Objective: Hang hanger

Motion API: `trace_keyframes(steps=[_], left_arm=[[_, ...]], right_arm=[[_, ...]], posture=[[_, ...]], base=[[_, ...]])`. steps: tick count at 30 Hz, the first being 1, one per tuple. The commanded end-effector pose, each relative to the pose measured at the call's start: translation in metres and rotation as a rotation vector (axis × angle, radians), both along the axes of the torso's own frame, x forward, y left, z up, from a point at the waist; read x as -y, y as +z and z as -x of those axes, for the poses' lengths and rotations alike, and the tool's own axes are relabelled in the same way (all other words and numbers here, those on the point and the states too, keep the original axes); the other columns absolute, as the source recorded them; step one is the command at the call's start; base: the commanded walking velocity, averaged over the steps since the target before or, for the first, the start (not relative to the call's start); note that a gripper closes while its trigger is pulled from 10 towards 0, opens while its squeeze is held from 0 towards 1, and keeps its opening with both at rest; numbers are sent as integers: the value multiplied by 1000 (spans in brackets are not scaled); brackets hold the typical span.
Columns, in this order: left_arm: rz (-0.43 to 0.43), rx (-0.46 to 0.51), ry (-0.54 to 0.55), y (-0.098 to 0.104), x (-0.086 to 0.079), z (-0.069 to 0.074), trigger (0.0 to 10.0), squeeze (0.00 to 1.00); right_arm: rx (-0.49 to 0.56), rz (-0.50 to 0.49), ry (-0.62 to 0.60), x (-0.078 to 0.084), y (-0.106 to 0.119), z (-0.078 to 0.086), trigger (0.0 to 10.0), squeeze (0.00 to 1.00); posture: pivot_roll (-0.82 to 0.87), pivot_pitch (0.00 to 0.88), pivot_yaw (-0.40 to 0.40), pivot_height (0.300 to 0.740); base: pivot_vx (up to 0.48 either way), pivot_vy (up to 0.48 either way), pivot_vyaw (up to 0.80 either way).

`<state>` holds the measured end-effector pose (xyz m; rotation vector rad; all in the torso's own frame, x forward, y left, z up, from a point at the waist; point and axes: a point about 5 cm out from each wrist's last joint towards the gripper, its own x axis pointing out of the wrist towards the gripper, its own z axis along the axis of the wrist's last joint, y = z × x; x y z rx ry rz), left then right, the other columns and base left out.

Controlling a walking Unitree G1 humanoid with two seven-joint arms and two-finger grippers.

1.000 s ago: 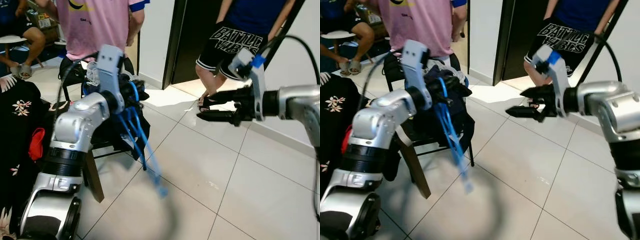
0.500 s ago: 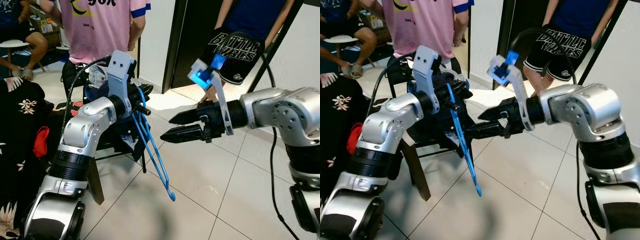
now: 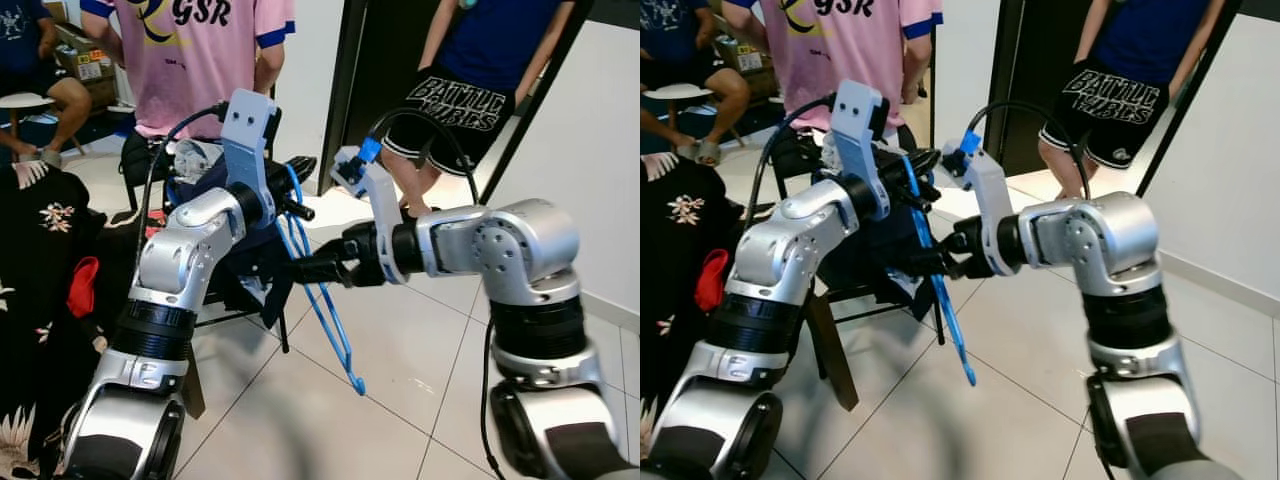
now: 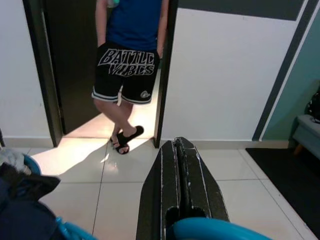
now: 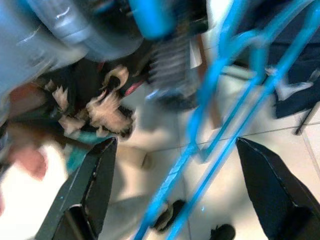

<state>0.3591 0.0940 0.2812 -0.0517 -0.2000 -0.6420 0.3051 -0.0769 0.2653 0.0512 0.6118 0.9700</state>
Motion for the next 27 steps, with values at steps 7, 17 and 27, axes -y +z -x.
trace_keyframes(steps=[7, 17, 27], left_arm=[[61, 44, -69, 18, 20, 8, 10000, 0], [64, 59, -88, 20, 28, 12, 10000, 0], [52, 72, -95, 23, 29, 15, 10000, 0]], right_arm=[[128, 92, -182, -5, -3, -8, 10000, 0], [193, 122, -253, -2, 0, -18, 0, 0], [260, 200, -328, 13, 5, -24, 0, 0]], posture=[[-16, 0, -79, 740], [-17, 0, -78, 740], [-15, 0, -77, 740]], base=[[0, 0, 0], [0, 0, 0], [0, 0, 0]])
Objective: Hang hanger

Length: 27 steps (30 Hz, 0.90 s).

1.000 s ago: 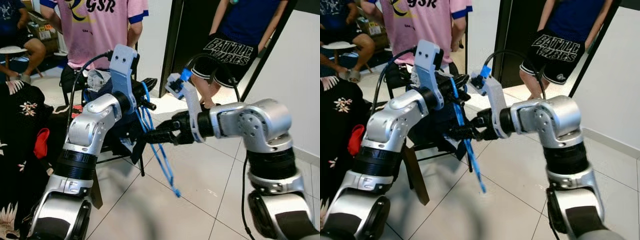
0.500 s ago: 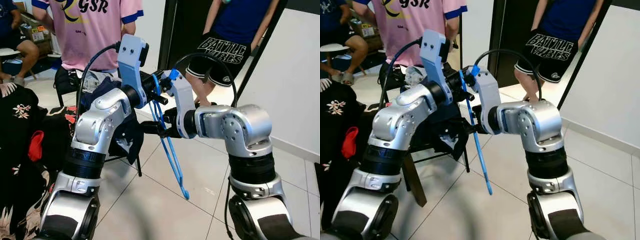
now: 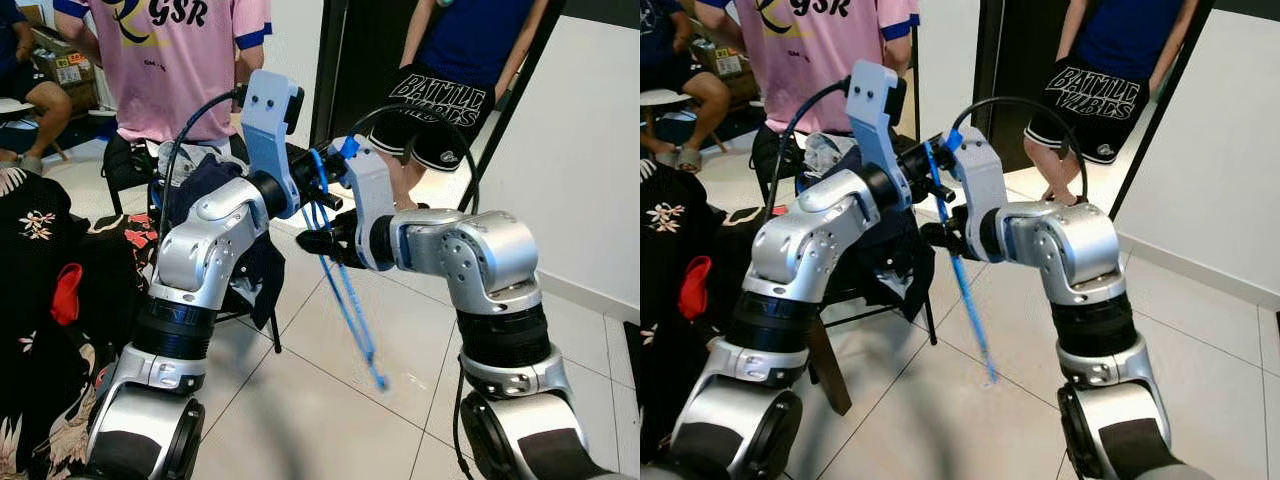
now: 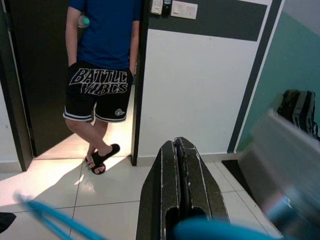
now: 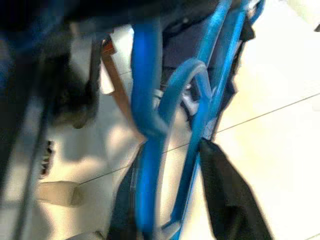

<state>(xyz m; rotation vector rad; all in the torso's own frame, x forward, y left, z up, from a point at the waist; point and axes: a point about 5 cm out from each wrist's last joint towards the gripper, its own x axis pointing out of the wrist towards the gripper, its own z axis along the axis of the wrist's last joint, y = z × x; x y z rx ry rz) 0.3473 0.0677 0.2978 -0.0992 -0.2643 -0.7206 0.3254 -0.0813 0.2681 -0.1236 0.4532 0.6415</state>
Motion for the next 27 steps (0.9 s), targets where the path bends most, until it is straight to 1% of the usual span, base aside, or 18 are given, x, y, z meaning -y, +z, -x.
trace_keyframes(steps=[1, 2, 4, 5, 6, 9, 12, 16, 17, 18, 20, 21, 22, 23, 24, 25, 26, 27], left_arm=[[-11, 28, -11, 6, 3, 4, 10000, 0], [-11, 28, -11, 6, 3, 4, 10000, 0], [-14, 27, -14, 6, 3, 5, 10000, 0], [-14, 27, -14, 6, 3, 5, 10000, 0], [-12, 24, -16, 6, 3, 6, 10000, 0], [-12, 24, -16, 6, 3, 6, 10000, 0], [-9, 22, -33, 5, 5, 9, 10000, 0], [-9, 22, -33, 5, 5, 9, 10000, 0], [-7, 22, -49, 4, 6, 11, 10000, 0], [-7, 20, -101, 3, 4, 14, 10000, 1000], [-7, 20, -101, 3, 4, 14, 10000, 1000], [6, 21, -174, 1, 2, 19, 10000, 1000], [6, 21, -174, 1, 2, 19, 10000, 1000], [-20, 31, -254, 0, -2, 25, 10000, 1000], [-20, 31, -254, 0, -2, 25, 10000, 1000], [-51, 38, -315, -1, -7, 30, 10000, 1000], [-51, 38, -315, -1, -7, 30, 10000, 1000], [-98, 46, -319, -2, -17, 31, 10000, 1000]], right_arm=[[47, 57, -75, 15, 3, -7, 0, 0], [47, 57, -75, 15, 3, -7, 0, 0], [94, 93, -115, 26, 9, -13, 0, 0], [94, 93, -115, 26, 9, -13, 0, 0], [115, 100, -127, 29, 12, -16, 0, 0], [115, 100, -127, 29, 12, -16, 0, 0], [159, 89, -125, 31, 19, -19, 0, 0], [159, 89, -125, 31, 19, -19, 0, 0], [175, 64, -98, 28, 23, -18, 0, 0], [189, 37, -66, 24, 26, -17, 0, 0], [189, 37, -66, 24, 26, -17, 0, 0], [198, 12, -40, 21, 28, -16, 0, 0], [198, 12, -40, 21, 28, -16, 0, 0], [202, -8, -20, 22, 29, -15, 0, 0], [202, -8, -20, 22, 29, -15, 0, 0], [202, -13, -10, 24, 30, -15, 0, 0], [202, -13, -10, 24, 30, -15, 0, 0], [200, -14, -8, 29, 29, -15, 0, 0]], posture=[[-15, 0, -77, 740], [-15, 0, -77, 740], [-15, 0, -77, 740], [-15, 0, -77, 740], [-15, 0, -77, 740], [-15, 0, -77, 740], [-13, 0, -78, 740], [-13, 0, -78, 740], [-11, 0, -77, 740], [-10, 0, -76, 740], [-10, 0, -76, 740], [-10, 0, -77, 740], [-10, 0, -77, 740], [-12, 0, -75, 740], [-12, 0, -75, 740], [-14, 0, -73, 740], [-14, 0, -73, 740], [-14, 0, -73, 740]], base=[[0, 0, 0], [0, 0, 0], [0, 0, 0], [0, 0, 0], [0, 0, 0], [0, 0, 0], [0, 0, 0], [0, 0, 0], [0, 0, 0], [0, 0, 0], [0, 0, 0], [0, 0, 0], [0, 0, 0], [0, 0, 0], [0, 0, 0], [0, 0, 0], [0, 0, 0], [0, 0, 0]])
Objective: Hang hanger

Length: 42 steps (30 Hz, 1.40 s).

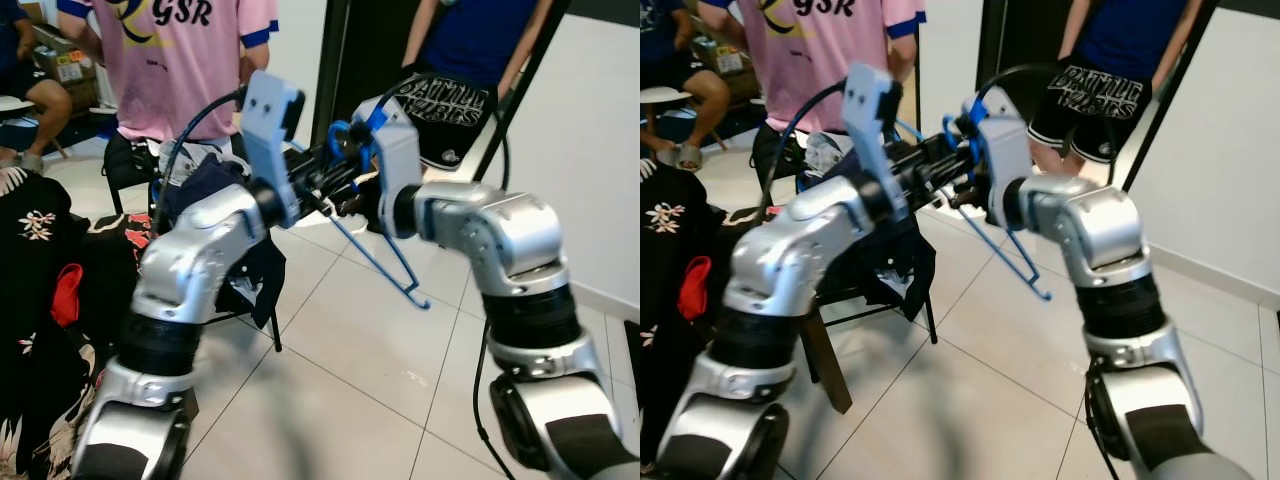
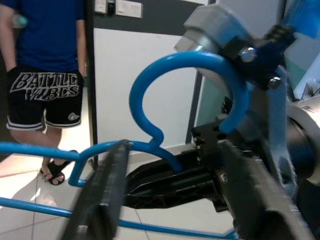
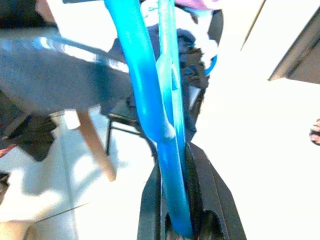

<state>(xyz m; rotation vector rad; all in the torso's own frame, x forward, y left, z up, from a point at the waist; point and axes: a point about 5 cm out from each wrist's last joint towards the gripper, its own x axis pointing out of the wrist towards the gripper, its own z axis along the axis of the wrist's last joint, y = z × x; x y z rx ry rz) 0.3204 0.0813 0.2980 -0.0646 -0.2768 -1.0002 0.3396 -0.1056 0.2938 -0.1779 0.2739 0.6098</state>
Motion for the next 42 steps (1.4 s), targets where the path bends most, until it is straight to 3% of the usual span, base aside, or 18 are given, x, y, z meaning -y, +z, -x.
trace_keyframes(steps=[1, 10, 12, 14, 16, 20, 21, 22, 23, 24, 25, 26, 27, 28, 29, 31, 32, 42], left_arm=[[-83, 21, -27, -2, -11, 4, 10000, 1000], [-150, 62, 74, 1, -36, 0, 10000, 1000], [-125, 87, 121, 9, -52, 3, 10000, 1000], [-27, 88, 134, 16, -65, 11, 10000, 1000], [34, 72, 142, 15, -72, 15, 10000, 1000], [110, 14, 213, 5, -82, 10, 10000, 1000], [147, -37, 312, -8, -89, 2, 10000, 1000], [147, -37, 312, -8, -89, 2, 10000, 1000], [169, -84, 405, -21, -95, -3, 10000, 0], [193, -133, 484, -35, -100, -8, 10000, 0], [193, -133, 484, -35, -100, -8, 10000, 0], [212, -196, 579, -52, -102, -12, 10000, 0], [212, -196, 579, -52, -102, -12, 10000, 0], [193, -204, 609, -58, -101, -13, 10000, 0], [192, -233, 641, -69, -99, -13, 10000, 0], [191, -262, 666, -79, -96, -12, 10000, 0], [193, -307, 729, -96, -95, -13, 10000, 0], [175, -374, 870, -125, -109, -11, 10000, 0]], right_arm=[[12, -10, 5, 9, 3, -1, 0, 0], [15, -8, -37, 22, 2, -4, 0, 0], [28, 10, -149, 46, -4, -13, 0, 0], [40, -16, -312, 81, -17, -24, 0, 0], [38, -48, -414, 101, -29, -29, 0, 0], [34, -109, -514, 121, -43, -32, 0, 0], [16, -145, -555, 129, -55, -32, 0, 0], [16, -145, -555, 129, -55, -32, 0, 0], [-2, -187, -587, 134, -65, -31, 0, 0], [-26, -225, -615, 137, -74, -30, 0, 0], [-26, -225, -615, 137, -74, -30, 0, 0], [-52, -292, -618, 137, -84, -30, 0, 0], [-52, -292, -618, 137, -84, -30, 0, 0], [-54, -302, -617, 136, -86, -29, 1725, 0], [-63, -302, -606, 133, -92, -28, 10000, 0], [-58, -271, -620, 135, -101, -27, 10000, 0], [-52, -236, -666, 144, -116, -25, 10000, 0], [-84, -146, -770, 167, -149, -10, 10000, 0]], posture=[[-14, 0, -72, 740], [-14, 0, -74, 740], [-7, 0, -73, 740], [-2, 0, -70, 740], [0, 0, -70, 740], [14, 0, -68, 740], [26, 0, -65, 740], [26, 0, -65, 740], [28, 0, -65, 740], [30, 0, -63, 740], [30, 0, -63, 740], [31, 0, -63, 740], [31, 0, -63, 740], [31, 0, -64, 740], [17, 0, -49, 740], [15, 0, -47, 740], [21, 0, -44, 740], [16, 8, -32, 740]], base=[[0, 0, 0], [0, 0, 0], [0, 0, 0], [0, 0, 0], [0, 0, 0], [0, 0, 0], [0, 0, 0], [0, 0, 0], [0, 0, 0], [0, 0, 0], [0, 0, 0], [0, 0, 0], [0, 0, 0], [0, 0, 0], [0, 0, 0], [0, 0, 0], [0, 0, 0], [0, 0, 0]])
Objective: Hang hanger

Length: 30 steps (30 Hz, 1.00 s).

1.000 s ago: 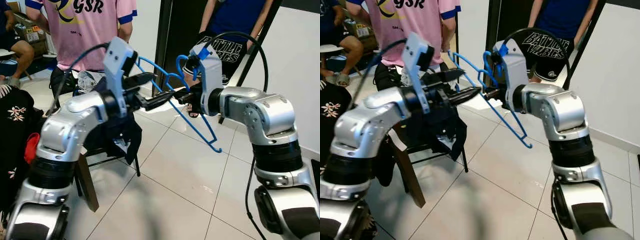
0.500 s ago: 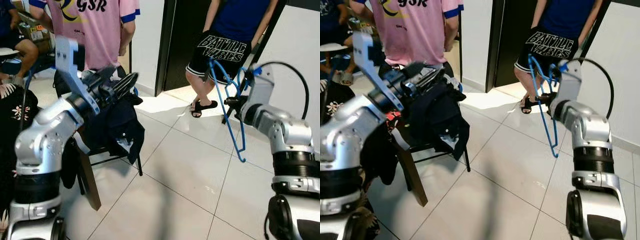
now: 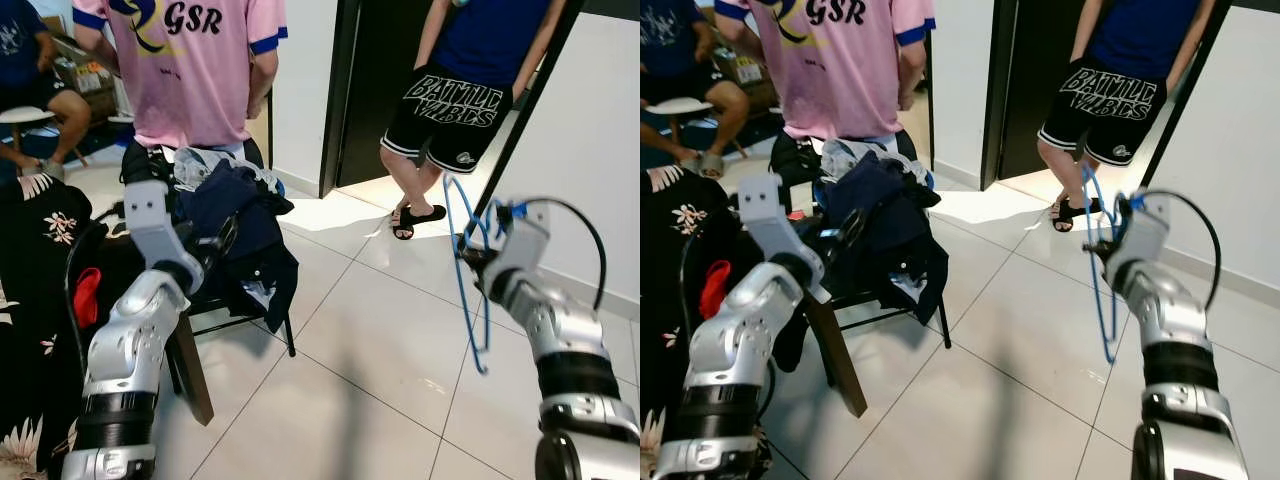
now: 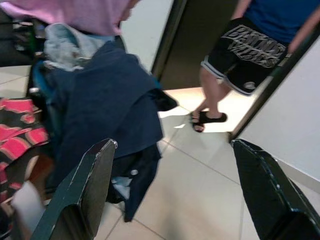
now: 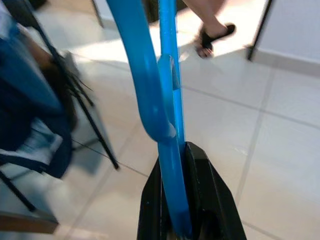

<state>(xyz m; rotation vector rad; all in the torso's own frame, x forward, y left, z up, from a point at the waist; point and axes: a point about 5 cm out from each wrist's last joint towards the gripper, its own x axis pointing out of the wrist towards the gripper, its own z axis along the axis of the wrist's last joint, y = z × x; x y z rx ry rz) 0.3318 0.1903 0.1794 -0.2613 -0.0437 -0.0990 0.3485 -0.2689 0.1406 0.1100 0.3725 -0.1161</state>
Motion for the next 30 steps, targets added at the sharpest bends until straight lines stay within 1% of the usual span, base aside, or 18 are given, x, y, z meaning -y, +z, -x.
trace_keyframes(steps=[1, 4, 7, 12, 13, 14, 19, 21, 23, 30], left_arm=[[-1, -18, 28, -8, -2, 2, 10000, 0], [-9, 0, 32, -7, -2, 3, 10000, 0], [-34, 56, 40, 0, 1, 5, 10000, 0], [-45, 70, 42, 3, 2, 5, 10000, 0], [-57, 91, 41, 7, 4, 4, 10000, 0], [-57, 91, 41, 7, 4, 4, 10000, 0], [-76, 143, 28, 21, 9, 1, 10000, 0], [-76, 143, 28, 21, 9, 1, 10000, 0], [-90, 177, 18, 31, 11, 1, 10000, 0], [-118, 203, 10, 38, 15, 0, 10000, 0]], right_arm=[[8, 10, -26, 7, -2, 3, 10000, 0], [-2, 1, -28, 8, -7, 6, 10000, 0], [-3, -17, -6, 8, -13, 7, 10000, 0], [2, -14, 5, 7, -13, 7, 10000, 0], [14, -20, 16, 5, -12, 6, 10000, 0], [14, -20, 16, 5, -12, 6, 10000, 0], [28, -26, 33, 1, -13, 6, 10000, 0], [28, -26, 33, 1, -13, 6, 10000, 0], [38, -38, 52, -3, -13, 5, 10000, 0], [47, -37, 64, -5, -11, 4, 10000, 0]], posture=[[14, 1, -29, 740], [16, 9, -29, 740], [13, 7, -32, 740], [12, 10, -34, 740], [9, 12, -35, 740], [9, 12, -35, 740], [5, 21, -32, 740], [5, 21, -32, 740], [4, 12, -31, 740], [7, 9, -31, 740]], base=[[0, 0, 0], [0, 0, 0], [165, 0, 0], [250, 0, 0], [251, 0, 0], [251, 0, 0], [252, 0, 0], [255, 0, 0], [255, 0, 0], [256, 0, 0]])
